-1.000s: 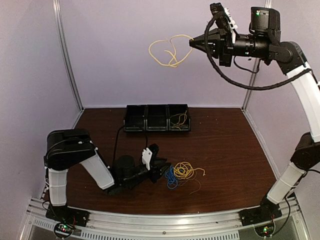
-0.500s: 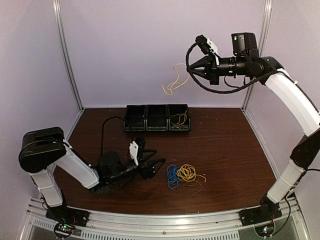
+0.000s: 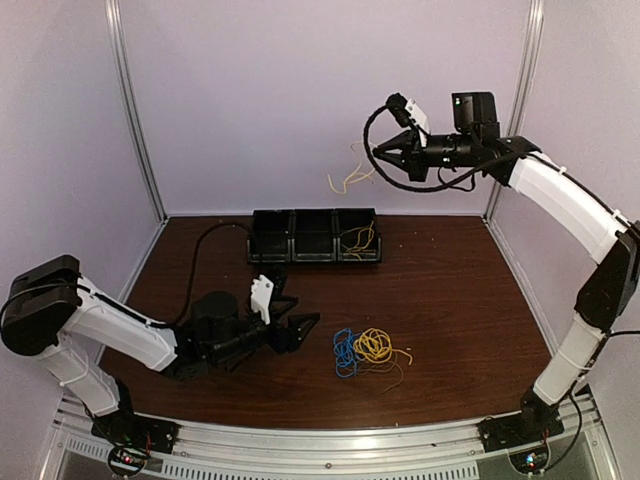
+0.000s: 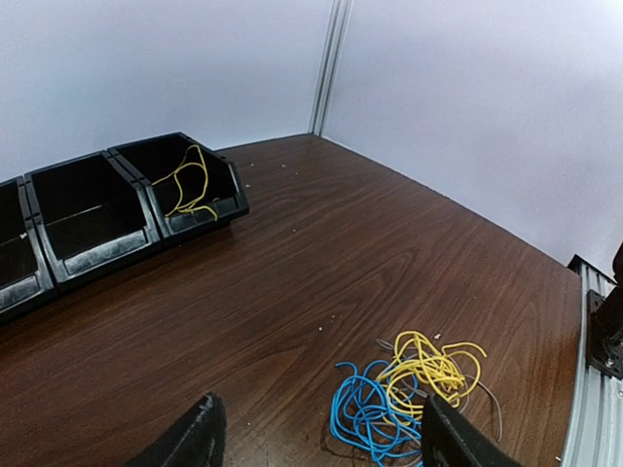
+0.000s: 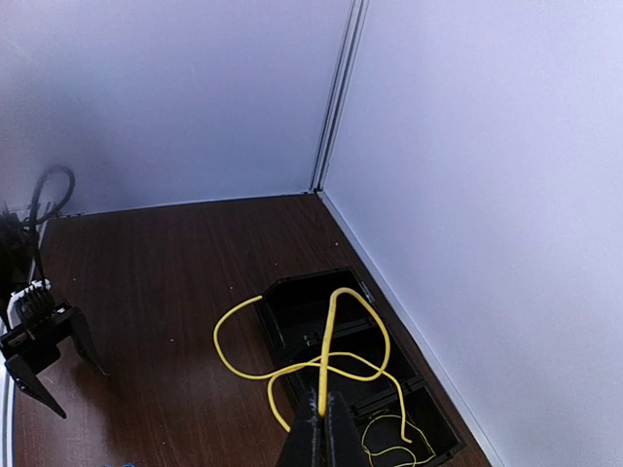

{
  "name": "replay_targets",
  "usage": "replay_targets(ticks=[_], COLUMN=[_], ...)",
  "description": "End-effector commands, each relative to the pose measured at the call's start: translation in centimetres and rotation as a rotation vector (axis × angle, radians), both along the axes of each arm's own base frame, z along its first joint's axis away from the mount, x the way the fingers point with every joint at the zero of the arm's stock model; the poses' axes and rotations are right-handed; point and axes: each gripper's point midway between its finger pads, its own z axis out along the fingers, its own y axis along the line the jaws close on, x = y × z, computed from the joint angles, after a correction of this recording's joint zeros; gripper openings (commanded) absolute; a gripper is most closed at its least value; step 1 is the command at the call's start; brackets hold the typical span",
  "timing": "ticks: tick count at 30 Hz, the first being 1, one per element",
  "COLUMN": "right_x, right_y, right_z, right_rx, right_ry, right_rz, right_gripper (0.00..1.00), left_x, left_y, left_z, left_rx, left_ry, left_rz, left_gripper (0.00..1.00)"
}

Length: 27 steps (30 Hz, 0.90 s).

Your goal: Untangle the cables

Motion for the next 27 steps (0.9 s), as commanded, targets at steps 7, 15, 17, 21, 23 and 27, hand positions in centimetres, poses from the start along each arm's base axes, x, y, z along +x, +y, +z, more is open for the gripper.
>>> replay_targets(ticks=[7,15,17,21,23,27], right_x=[7.3,11.2,12.1,14.3,15.5,17.7], right_y=[0.1,0.6,0.8,0.7,0.4,-0.8], right_z=[-5.0,-9.1,-10.0,-11.6,-12.5,-14.9], right_rx=[-0.002,0.01,0.019,0.047,0.067,0.114], right_ry=[0.045,0.128,0.154,0.191,0.221,0.311], right_rz=[-0.144,-0.166,-0.166,-0.183,-0.195,-0.219], right_gripper=[0.0,0.0,0.0,0.0,0.0,0.0], left_x=[1.1,0.9,0.9,0.8,0.8,0.7], left_y=[2.2,3.3,3.6,4.2,4.6,5.1], left_z=[-0.2,0.1,0.1,0.1,0.0,-0.1], left_rx=[0.052,0.052,0.055,0.052,0.051,0.051], left_ry=[0.046,0.056,0.059,0.067,0.071,0.077], left_rz=[0.114,0.141,0.15,0.167,0.173,0.188], left_gripper=[0.7,0.7,0.7,0.7,0.7,0.7])
